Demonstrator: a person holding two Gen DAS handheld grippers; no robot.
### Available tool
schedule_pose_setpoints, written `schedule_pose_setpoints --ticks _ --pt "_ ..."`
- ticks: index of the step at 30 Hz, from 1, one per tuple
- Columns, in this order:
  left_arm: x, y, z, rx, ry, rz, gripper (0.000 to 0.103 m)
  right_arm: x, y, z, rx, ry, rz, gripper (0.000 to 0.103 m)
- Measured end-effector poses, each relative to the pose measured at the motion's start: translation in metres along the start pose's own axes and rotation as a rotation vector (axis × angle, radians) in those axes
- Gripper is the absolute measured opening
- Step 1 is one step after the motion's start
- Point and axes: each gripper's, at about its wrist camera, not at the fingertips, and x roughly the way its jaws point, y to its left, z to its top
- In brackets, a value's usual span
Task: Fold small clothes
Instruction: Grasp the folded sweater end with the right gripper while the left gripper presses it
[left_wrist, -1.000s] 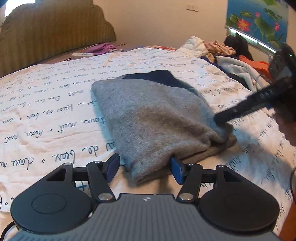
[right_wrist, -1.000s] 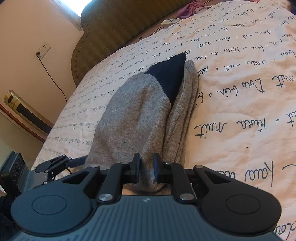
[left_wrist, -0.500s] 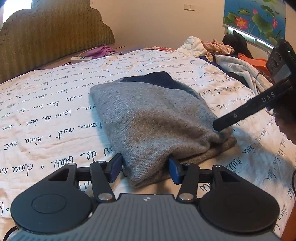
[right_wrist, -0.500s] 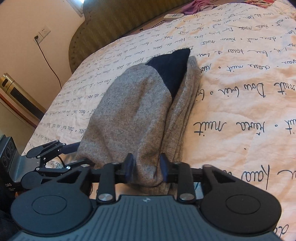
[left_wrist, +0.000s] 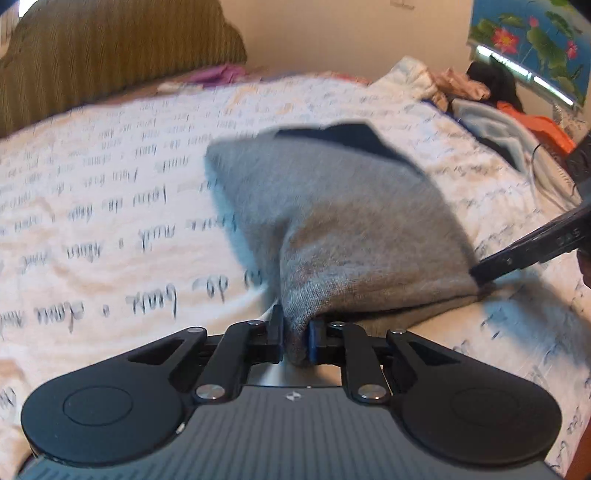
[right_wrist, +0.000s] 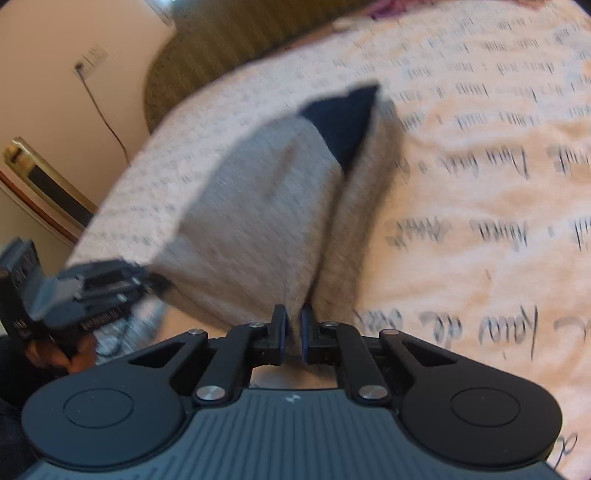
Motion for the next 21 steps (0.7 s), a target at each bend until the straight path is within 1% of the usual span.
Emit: schedule_pose_setpoints --ticks 1,3,4,6,7,8,9,10,11,12,13,14,15,16,18,19,20,21 --pt "-0.001 -0.001 -0.001 0.001 -0.008 0.006 0.017 0.001 -0.005 -0.003 0.03 -0.018 0.031 0.007" --pt "-0.006 -0.005 0.001 0.009 -0.006 0.0 0.017 -0.002 -0.008 -0.003 0.059 -0.032 0.041 0.007" --pt "-0.011 -0.004 0.002 0.01 -0.004 -0.032 0.021 -0.005 -0.008 -0.002 0.066 -0.043 0.051 0.009" --pt "-0.025 0.0 0.004 0.02 -0.003 -0.106 0.021 -0.019 -0.01 0.002 0.08 -0.076 0.094 0.01" --pt "-0.034 0.008 0.006 0.0 -0.007 -0.155 0.025 -0.028 -0.013 0.005 0.099 -0.103 0.114 0.011" --pt "-0.041 0.018 0.01 -0.046 -0.008 -0.214 0.029 -0.037 -0.017 0.009 0.126 -0.138 0.143 0.018" --pt "-0.046 0.029 0.014 -0.104 -0.02 -0.254 0.037 -0.046 -0.024 0.014 0.167 -0.19 0.182 0.026" --pt "-0.047 0.04 0.022 -0.183 -0.041 -0.274 0.046 -0.053 -0.03 0.018 0.196 -0.244 0.21 0.051" --pt "-0.045 0.05 0.031 -0.262 -0.065 -0.274 0.05 -0.057 -0.035 0.023 0.212 -0.293 0.218 0.082" --pt "-0.038 0.059 0.038 -0.336 -0.085 -0.268 0.057 -0.058 -0.037 0.031 0.208 -0.333 0.207 0.092" --pt "-0.028 0.067 0.044 -0.398 -0.1 -0.268 0.059 -0.054 -0.039 0.039 0.19 -0.35 0.2 0.095" --pt "-0.014 0.074 0.051 -0.458 -0.105 -0.258 0.059 -0.046 -0.044 0.049 0.195 -0.347 0.195 0.095" --pt "0.002 0.08 0.057 -0.52 -0.081 -0.238 0.059 -0.035 -0.048 0.062 0.225 -0.334 0.183 0.095" --pt "0.018 0.085 0.062 -0.568 -0.048 -0.238 0.059 -0.025 -0.052 0.073 0.248 -0.322 0.169 0.095" --pt "0.048 0.094 0.069 -0.657 -0.013 -0.249 0.058 -0.007 -0.056 0.092 0.243 -0.308 0.152 0.095" --pt "0.059 0.095 0.072 -0.681 0.001 -0.257 0.058 0.003 -0.057 0.101 0.232 -0.289 0.127 0.094" --pt "0.069 0.096 0.073 -0.7 0.011 -0.285 0.058 0.014 -0.058 0.11 0.232 -0.265 0.104 0.094" --pt "0.076 0.097 0.074 -0.726 0.01 -0.314 0.059 0.024 -0.058 0.116 0.226 -0.235 0.1 0.094"
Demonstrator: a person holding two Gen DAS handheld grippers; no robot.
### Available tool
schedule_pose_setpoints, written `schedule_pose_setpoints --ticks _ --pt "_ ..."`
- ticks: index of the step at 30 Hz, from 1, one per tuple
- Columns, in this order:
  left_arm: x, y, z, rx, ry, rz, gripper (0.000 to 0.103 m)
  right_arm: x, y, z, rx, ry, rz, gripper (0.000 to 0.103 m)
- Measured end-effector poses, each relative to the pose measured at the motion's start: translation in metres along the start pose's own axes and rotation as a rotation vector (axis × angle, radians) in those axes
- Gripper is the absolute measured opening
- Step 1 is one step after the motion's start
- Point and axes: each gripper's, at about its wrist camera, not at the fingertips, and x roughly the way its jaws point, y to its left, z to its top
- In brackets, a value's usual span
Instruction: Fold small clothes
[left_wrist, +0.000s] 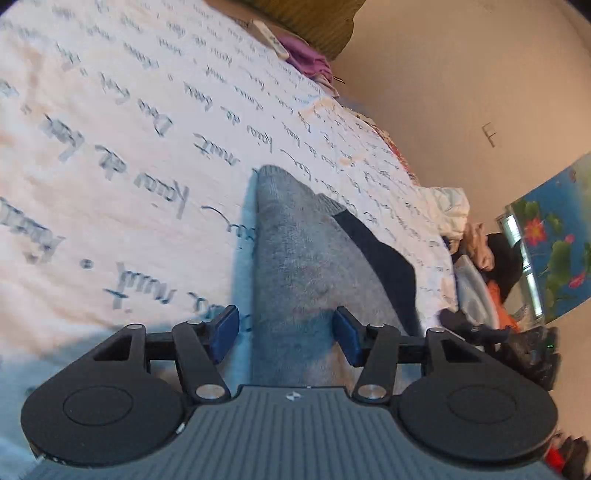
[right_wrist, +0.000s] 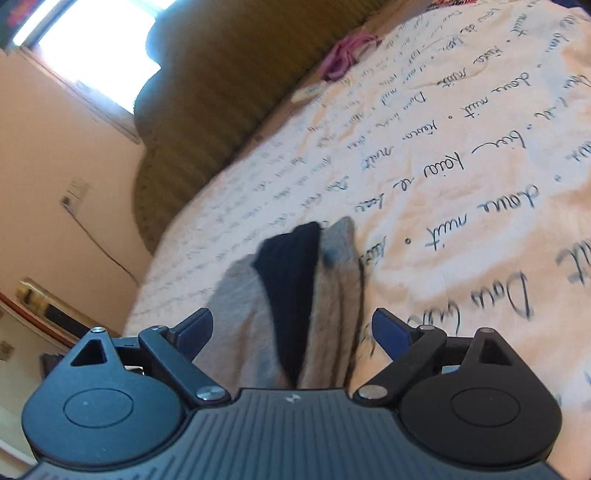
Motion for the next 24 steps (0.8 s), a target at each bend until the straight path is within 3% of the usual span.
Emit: schedule_pose_setpoints --ticks 2,4,8,9,10,11,17,24 --pt "0.011 0.004 0.003 -0.048 0.028 -0.065 0.063 0.019 0.0 0.002 -0.014 0.05 -0.007 0.094" --pt "0.02 0.005 0.006 -0.062 0.039 -0.075 0.065 0.034 0.002 -0.001 -0.017 0.091 0.019 0.094" --pt "0.026 0.009 0.013 -0.092 0.041 -0.112 0.065 0.048 0.006 -0.007 -0.059 0.087 0.041 0.09" --pt "0.028 0.008 0.013 -0.084 0.042 -0.103 0.06 0.048 0.003 -0.006 -0.033 0.081 0.067 0.089" --pt "0.032 0.005 0.013 -0.061 0.049 -0.077 0.046 0.049 -0.002 -0.006 -0.006 0.074 0.089 0.066" --pt "0.035 0.003 0.013 -0.033 0.059 -0.043 0.044 0.053 -0.005 -0.007 0.01 0.092 0.095 0.026" --pt "0.017 -0.015 0.013 0.046 0.032 -0.028 0.037 0.042 0.011 -0.013 -0.007 0.046 0.106 0.025" --pt "-0.039 -0.01 0.045 0.09 0.002 -0.006 0.036 0.053 0.061 -0.017 0.018 0.032 0.216 0.025"
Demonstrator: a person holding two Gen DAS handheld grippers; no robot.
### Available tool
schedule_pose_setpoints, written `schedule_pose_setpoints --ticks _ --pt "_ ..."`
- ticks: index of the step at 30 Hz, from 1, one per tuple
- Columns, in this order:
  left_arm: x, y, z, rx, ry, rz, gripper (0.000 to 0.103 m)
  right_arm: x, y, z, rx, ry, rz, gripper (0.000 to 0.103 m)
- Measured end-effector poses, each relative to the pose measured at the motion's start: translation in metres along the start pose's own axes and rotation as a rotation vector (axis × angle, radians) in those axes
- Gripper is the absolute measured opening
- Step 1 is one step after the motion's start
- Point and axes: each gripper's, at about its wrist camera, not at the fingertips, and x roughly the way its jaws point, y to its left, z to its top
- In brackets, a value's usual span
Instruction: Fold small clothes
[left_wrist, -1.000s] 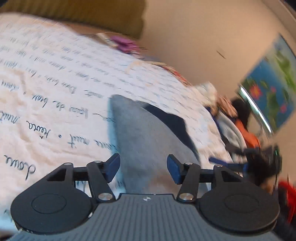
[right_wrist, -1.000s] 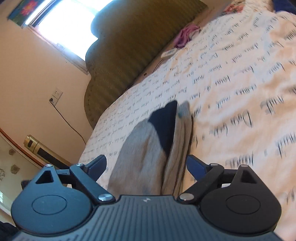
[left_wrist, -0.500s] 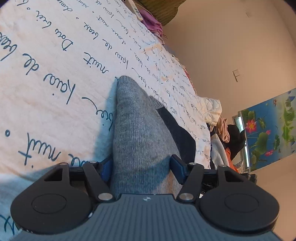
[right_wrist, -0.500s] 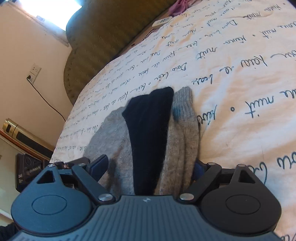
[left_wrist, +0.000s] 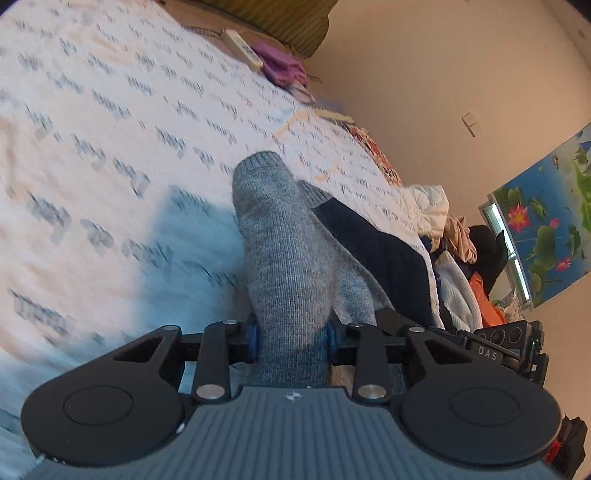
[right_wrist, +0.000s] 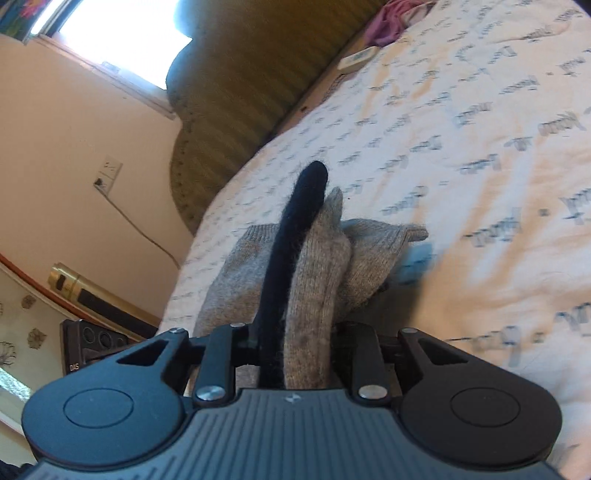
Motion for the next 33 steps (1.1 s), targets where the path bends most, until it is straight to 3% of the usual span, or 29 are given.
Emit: schedule_pose_setpoints --ticks 4,8,10,13,14,16,18,22,25,26,27,28,29,33 --pt "-0.022 0.025 0.04 -0.009 -0.008 0.076 0.036 0.041 0.01 -0.001 0.072 0.016 0.08 0.025" --pt "-0.011 0.05 0.052 0.004 0.033 0.217 0.036 0.099 0.002 0.003 0.125 0.087 0.053 0.026" --pt "-0.005 0.065 0.044 -0.016 0.057 0.254 0.057 0.118 -0.008 0.0 0.167 0.1 -0.021 0.03" --pt "-0.028 0.07 0.029 -0.025 0.012 0.191 0.059 0.11 -0.013 -0.005 0.205 0.065 -0.038 0.042" --pt "-0.038 0.068 0.022 -0.002 -0.007 0.183 0.061 0.1 -0.012 -0.007 0.197 0.048 -0.035 0.055" --pt "-0.052 0.069 0.008 0.011 -0.007 0.175 0.063 0.071 -0.002 -0.015 0.117 0.008 -0.04 0.072" --pt "-0.065 0.074 -0.012 -0.016 0.02 0.133 0.065 0.048 0.008 -0.029 0.047 0.035 -0.048 0.072" --pt "-0.067 0.07 -0.047 -0.018 0.073 0.071 0.066 0.029 0.014 -0.072 0.029 0.141 -0.047 0.072" --pt "-0.059 0.066 -0.058 0.004 0.046 0.077 0.066 0.034 0.017 -0.095 0.002 0.172 -0.058 0.072" --pt "-0.057 0.065 -0.056 -0.008 0.049 0.087 0.063 0.035 0.018 -0.096 -0.002 0.16 -0.054 0.072" --pt "-0.056 0.063 -0.054 -0.022 0.06 0.095 0.04 0.036 0.018 -0.095 0.015 0.161 -0.044 0.069" --pt "-0.055 0.062 -0.052 -0.027 0.074 0.1 0.018 0.038 0.018 -0.094 0.031 0.173 -0.035 0.041" --pt "-0.057 0.06 -0.05 -0.021 0.073 0.104 0.017 0.041 0.017 -0.093 0.04 0.196 -0.029 0.02" --pt "-0.08 0.043 -0.046 0.009 0.054 0.096 0.012 0.036 0.033 -0.089 -0.016 0.195 -0.015 0.019"
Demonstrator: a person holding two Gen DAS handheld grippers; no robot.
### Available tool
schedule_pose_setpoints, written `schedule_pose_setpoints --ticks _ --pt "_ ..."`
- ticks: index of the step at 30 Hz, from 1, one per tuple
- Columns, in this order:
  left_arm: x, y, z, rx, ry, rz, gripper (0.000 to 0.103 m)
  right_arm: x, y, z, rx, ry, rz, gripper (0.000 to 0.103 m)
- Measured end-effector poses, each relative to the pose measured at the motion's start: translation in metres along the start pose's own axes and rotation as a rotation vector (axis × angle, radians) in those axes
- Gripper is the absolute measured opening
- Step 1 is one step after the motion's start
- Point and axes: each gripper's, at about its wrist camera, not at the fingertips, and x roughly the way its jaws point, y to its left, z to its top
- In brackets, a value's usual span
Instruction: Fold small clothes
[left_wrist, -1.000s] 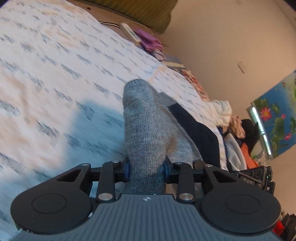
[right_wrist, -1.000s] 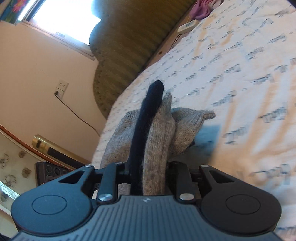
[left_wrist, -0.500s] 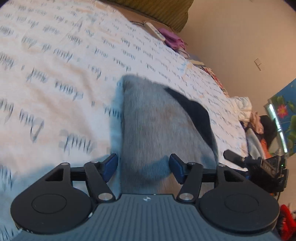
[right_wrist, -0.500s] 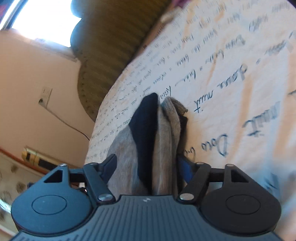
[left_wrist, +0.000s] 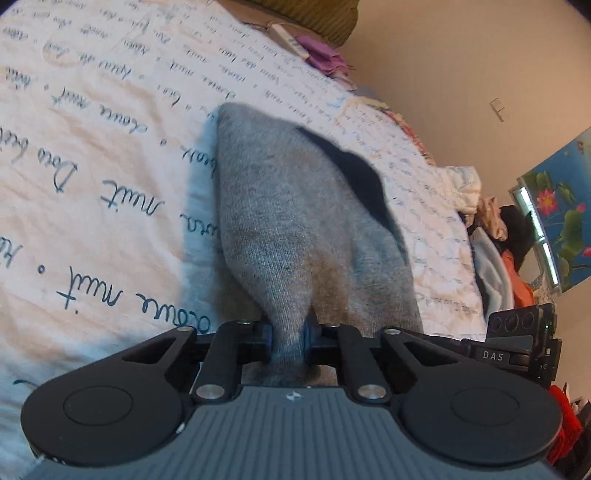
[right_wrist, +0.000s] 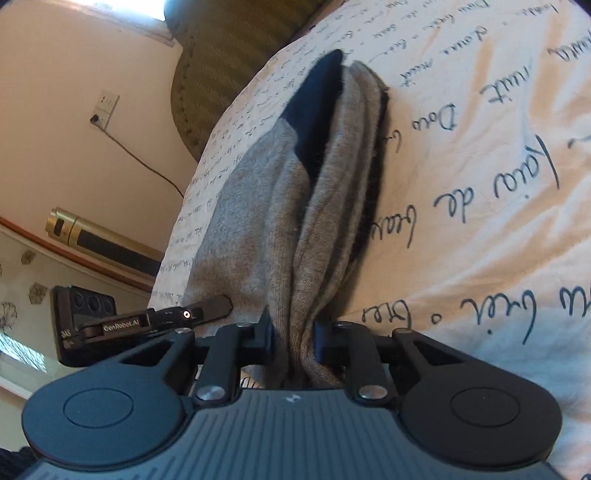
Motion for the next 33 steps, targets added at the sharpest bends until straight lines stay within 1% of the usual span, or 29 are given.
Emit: schedule_pose_setpoints --ticks 2,4,6,7,8,9,10,11,12,13,14,15,17,18,19,20,21,22,24,25,27,28,29,30,31,32,33 --pt "-0.02 -0.005 0.0 -0.001 0.001 -0.045 0.012 -0.014 0.013 -0.001 -0.024 -0.017 0.044 0.019" --pt "-0.033 -0.009 -0.004 0.028 0.001 -0.064 0.012 -0.028 0.024 -0.005 -0.055 -0.017 0.073 0.019" --pt "-0.034 -0.007 -0.015 0.046 0.025 -0.056 0.013 -0.033 0.025 -0.013 -0.068 0.006 0.075 0.019" --pt "-0.028 -0.002 -0.021 0.043 0.046 -0.042 0.014 -0.033 0.021 -0.018 -0.063 0.019 0.067 0.019" --pt "-0.019 0.004 -0.028 0.04 0.073 -0.009 0.014 -0.029 0.016 -0.022 -0.057 0.033 0.046 0.019" --pt "-0.009 0.011 -0.036 0.041 0.097 0.027 0.017 -0.023 0.009 -0.027 -0.044 0.05 0.018 0.019" --pt "-0.001 0.017 -0.042 0.03 0.114 0.051 0.024 -0.017 0.0 -0.032 -0.017 0.071 0.002 0.021" --pt "-0.002 0.022 -0.047 0.016 0.099 0.036 0.029 -0.01 -0.007 -0.036 0.01 0.09 -0.013 0.023" --pt "-0.007 0.022 -0.048 0.016 0.088 0.034 0.033 -0.008 -0.013 -0.039 0.035 0.093 -0.017 0.023" --pt "-0.015 0.019 -0.046 0.021 0.077 0.033 0.033 -0.011 -0.016 -0.039 0.059 0.08 -0.001 0.023" --pt "-0.028 0.016 -0.043 0.028 0.049 0.049 0.034 -0.017 -0.016 -0.037 0.076 0.069 0.01 0.029" --pt "-0.041 0.013 -0.04 0.042 0.009 0.059 0.036 -0.027 -0.014 -0.034 0.074 0.049 0.01 0.031" --pt "-0.071 -0.001 -0.027 0.103 -0.105 0.081 0.043 -0.05 -0.005 -0.022 0.031 -0.034 -0.005 0.04" --pt "-0.081 -0.011 -0.022 0.145 -0.171 0.106 0.053 -0.062 0.002 -0.014 0.0 -0.091 -0.025 0.042" --pt "-0.087 -0.025 -0.017 0.197 -0.245 0.14 0.064 -0.07 0.011 -0.005 -0.034 -0.139 -0.04 0.047" --pt "-0.087 -0.04 -0.015 0.256 -0.321 0.184 0.067 -0.073 0.019 0.005 -0.067 -0.175 -0.049 0.057" --pt "-0.08 -0.055 -0.016 0.315 -0.376 0.235 0.068 -0.072 0.029 0.017 -0.1 -0.21 -0.061 0.061" --pt "-0.067 -0.069 -0.019 0.381 -0.402 0.278 0.068 -0.068 0.036 0.027 -0.123 -0.236 -0.074 0.065" --pt "-0.031 -0.094 -0.033 0.525 -0.42 0.326 0.065 -0.045 0.046 0.05 -0.156 -0.239 -0.07 0.065" --pt "-0.012 -0.103 -0.041 0.587 -0.41 0.341 0.064 -0.03 0.046 0.061 -0.142 -0.229 -0.066 0.065" --pt "0.024 -0.111 -0.058 0.695 -0.335 0.346 0.066 0.002 0.044 0.078 -0.104 -0.18 -0.077 0.065" --pt "0.037 -0.11 -0.064 0.711 -0.308 0.366 0.066 0.016 0.04 0.083 -0.107 -0.149 -0.083 0.064" --pt "0.047 -0.108 -0.069 0.722 -0.283 0.391 0.066 0.027 0.039 0.086 -0.117 -0.128 -0.115 0.063" --pt "0.054 -0.102 -0.076 0.75 -0.278 0.404 0.066 0.04 0.036 0.083 -0.131 -0.105 -0.183 0.062" --pt "0.055 -0.096 -0.082 0.768 -0.287 0.4 0.066 0.049 0.032 0.082 -0.153 -0.077 -0.245 0.062" --pt "0.056 -0.09 -0.086 0.766 -0.286 0.392 0.066 0.054 0.026 0.078 -0.18 -0.063 -0.272 0.061" --pt "0.057 -0.086 -0.085 0.75 -0.282 0.382 0.066 0.052 0.021 0.073 -0.204 -0.079 -0.252 0.061"
